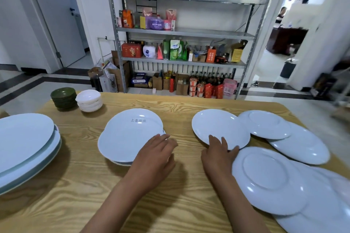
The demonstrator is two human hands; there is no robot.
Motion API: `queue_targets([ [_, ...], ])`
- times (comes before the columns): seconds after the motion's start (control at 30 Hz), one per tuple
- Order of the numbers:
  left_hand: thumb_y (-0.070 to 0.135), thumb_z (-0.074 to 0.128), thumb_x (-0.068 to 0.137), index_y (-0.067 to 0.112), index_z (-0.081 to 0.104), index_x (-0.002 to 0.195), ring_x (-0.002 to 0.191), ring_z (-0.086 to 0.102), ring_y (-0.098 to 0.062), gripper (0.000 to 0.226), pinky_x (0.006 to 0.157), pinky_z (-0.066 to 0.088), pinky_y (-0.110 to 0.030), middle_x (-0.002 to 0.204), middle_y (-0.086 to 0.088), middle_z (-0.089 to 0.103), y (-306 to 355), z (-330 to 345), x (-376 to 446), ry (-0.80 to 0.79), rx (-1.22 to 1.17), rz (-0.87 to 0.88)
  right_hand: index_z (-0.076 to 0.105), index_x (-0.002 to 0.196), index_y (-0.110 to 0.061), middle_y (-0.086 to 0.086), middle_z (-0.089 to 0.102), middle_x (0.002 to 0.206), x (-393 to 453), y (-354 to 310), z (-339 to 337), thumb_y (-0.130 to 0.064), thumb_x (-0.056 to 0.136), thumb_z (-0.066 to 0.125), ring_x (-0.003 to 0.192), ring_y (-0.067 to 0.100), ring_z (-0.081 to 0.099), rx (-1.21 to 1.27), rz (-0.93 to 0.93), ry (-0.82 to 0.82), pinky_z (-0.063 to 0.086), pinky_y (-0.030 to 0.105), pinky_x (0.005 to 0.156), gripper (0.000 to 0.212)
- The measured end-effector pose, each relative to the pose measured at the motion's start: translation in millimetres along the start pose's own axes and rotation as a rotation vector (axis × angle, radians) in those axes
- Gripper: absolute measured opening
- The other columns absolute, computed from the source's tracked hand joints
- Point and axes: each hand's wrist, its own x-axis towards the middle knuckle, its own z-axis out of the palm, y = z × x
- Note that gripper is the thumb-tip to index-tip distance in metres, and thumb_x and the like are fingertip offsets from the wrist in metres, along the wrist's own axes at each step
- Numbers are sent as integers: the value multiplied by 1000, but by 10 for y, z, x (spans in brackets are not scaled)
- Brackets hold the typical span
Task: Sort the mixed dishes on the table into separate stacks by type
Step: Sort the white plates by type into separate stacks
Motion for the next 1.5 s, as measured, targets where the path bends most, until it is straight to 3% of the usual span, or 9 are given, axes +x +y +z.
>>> queue_targets([
  [0.1, 14, 64, 80, 14, 60, 109, 119, 52, -20, 29, 100, 38, -30, 111, 2, 66, 144, 95, 181, 50, -38, 25, 52, 129, -30, -14, 50, 134, 40, 10, 36, -5, 93, 36, 148, 18, 14, 41, 63, -25, -16, 64, 108, 46],
  [0.23, 15, 60, 82, 16, 61, 108, 121, 52, -20, 26, 97, 43, -33, 112, 4, 66, 207, 176, 314, 55, -60, 58, 63, 112, -35, -5, 60, 122, 105, 96, 163, -11, 89, 36, 140, 27, 33, 182, 87, 23, -40, 44, 95, 43],
  [0.3, 17, 57, 83, 16, 62, 107, 120, 53, -19, 25, 96, 43, -31, 114, 5, 66, 201, 201, 347, 53, -60, 52, 67, 106, -30, -4, 66, 105, 89, 86, 122, -9, 89, 42, 123, 24, 51, 207, 21, 118, -12, 56, 111, 37],
  [0.4, 14, 65, 80, 17, 63, 107, 119, 52, -16, 27, 94, 44, -29, 115, 6, 66, 171, 197, 392, 63, -67, 6, 68, 109, -18, 2, 68, 102, 16, 22, -53, -9, 95, 50, 107, 27, 56, 366, -96, 285, 39, 47, 94, 25],
  [0.67, 25, 61, 91, 27, 38, 145, 138, 30, -15, 59, 101, 36, -28, 153, 5, 33, -100, -124, 440, 114, -88, -249, 69, 104, -14, -13, 61, 98, -56, -321, -481, -9, 91, 54, 100, 9, 49, 629, -488, 426, 30, 6, 89, 20],
  [0.83, 7, 72, 81, 15, 64, 121, 129, 47, -31, 42, 101, 44, -48, 130, -6, 61, -499, -474, 331, 186, 32, -241, 68, 101, -12, -3, 66, 100, -177, -881, -605, -16, 90, 48, 104, 15, 49, 601, -785, 372, 42, 34, 93, 23],
  [1.0, -1, 69, 75, 12, 73, 104, 107, 64, -30, 32, 93, 50, -47, 109, -6, 72, -911, -937, -77, 207, 16, -264, 68, 98, -10, -1, 67, 98, -357, -1496, -531, -14, 90, 50, 112, 18, 50, 620, -998, 344, 46, 48, 92, 20],
  [1.3, 7, 69, 80, 14, 71, 111, 122, 54, -33, 32, 100, 39, -36, 118, -3, 68, -1420, -1625, -1051, 237, 185, -479, 66, 101, -13, -5, 66, 105, -809, -2591, -301, -5, 85, 55, 116, 20, 51, 693, -1179, 159, 42, 48, 94, 21],
  [1.5, 0, 73, 79, 10, 73, 107, 127, 48, -38, 30, 95, 45, -59, 116, -7, 69, -1546, -1819, -1599, 265, 218, -682, 39, 145, -12, 6, 30, 157, -1025, -2977, -68, -12, 92, 54, 144, 16, 16, 552, -1054, 26, 12, 38, 122, 55],
])
